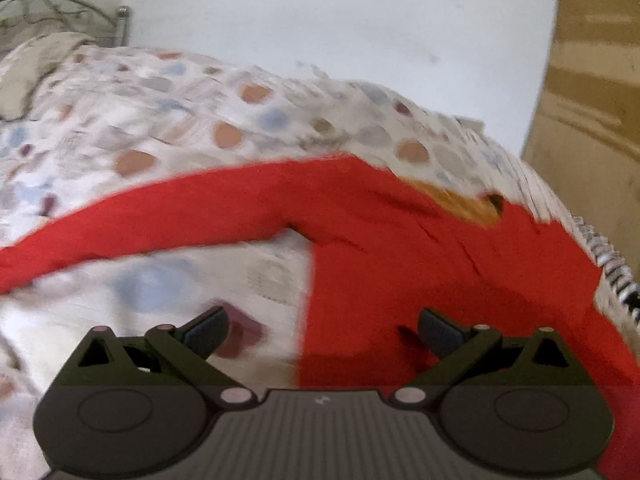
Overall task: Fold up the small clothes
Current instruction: 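Reach the left tool to the other sleeve cuff and grasp it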
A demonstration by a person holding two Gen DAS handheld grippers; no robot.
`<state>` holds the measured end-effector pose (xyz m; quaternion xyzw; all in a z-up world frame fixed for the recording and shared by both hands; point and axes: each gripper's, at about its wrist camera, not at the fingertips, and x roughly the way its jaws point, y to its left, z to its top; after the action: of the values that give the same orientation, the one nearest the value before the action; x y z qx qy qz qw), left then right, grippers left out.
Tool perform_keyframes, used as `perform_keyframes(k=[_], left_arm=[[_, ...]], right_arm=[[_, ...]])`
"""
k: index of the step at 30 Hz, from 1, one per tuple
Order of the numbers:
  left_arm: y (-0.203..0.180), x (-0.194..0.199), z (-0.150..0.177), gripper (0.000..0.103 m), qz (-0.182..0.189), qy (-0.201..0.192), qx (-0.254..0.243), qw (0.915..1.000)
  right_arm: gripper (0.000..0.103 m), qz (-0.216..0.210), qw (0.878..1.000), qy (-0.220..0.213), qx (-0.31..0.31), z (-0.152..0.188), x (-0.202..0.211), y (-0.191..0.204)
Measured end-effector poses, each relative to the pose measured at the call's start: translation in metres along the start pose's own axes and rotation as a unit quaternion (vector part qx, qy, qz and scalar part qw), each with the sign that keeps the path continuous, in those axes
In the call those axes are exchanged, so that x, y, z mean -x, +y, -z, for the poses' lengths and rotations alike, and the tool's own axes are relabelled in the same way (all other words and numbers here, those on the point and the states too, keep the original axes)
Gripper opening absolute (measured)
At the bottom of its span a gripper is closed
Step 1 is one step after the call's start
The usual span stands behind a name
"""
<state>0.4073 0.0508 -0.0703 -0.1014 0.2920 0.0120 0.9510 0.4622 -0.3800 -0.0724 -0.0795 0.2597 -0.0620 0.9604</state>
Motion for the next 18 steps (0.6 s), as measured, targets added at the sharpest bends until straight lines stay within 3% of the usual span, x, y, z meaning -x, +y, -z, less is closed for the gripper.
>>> perform_keyframes(k=[4,6,8,10,13,16,18], left_arm=[[0.068,0.015,-0.010,0.103,-0.038,-0.007,0.081,0.9960],[0.110,0.014,-0.014,0.103,-0.048,0.023,0.138,0.9890],[0.151,0.017,-0.014,0.103,-0.048,0.028,0.204,0.9774],[0.189,0.023,-0.010,0.103,-0.067,0.006,0.254,0.9647],[0.233,0.022,-0.002,0.103,-0.095,0.006,0.309,0.9463],[0.270,0.014,0.009,0.103,-0.066,0.020,0.388,0.9190],[0.282,0.012,0.011,0.103,-0.053,0.005,0.414,0.9089]], right_arm=[[0.102,-0.020,1.000,-0.004,-0.024,0.015,0.055,0.009],[0.102,-0.032,0.999,0.004,-0.039,0.024,0.080,0.022],[0.102,-0.047,0.997,-0.011,-0.058,0.030,0.106,0.037],[0.102,-0.064,0.995,-0.022,-0.078,0.035,0.125,0.054],[0.102,-0.100,0.988,-0.006,-0.114,0.045,0.139,0.085],[0.102,-0.141,0.979,0.024,-0.148,0.052,0.142,0.109],[0.102,-0.161,0.974,0.045,-0.152,0.056,0.143,0.124]])
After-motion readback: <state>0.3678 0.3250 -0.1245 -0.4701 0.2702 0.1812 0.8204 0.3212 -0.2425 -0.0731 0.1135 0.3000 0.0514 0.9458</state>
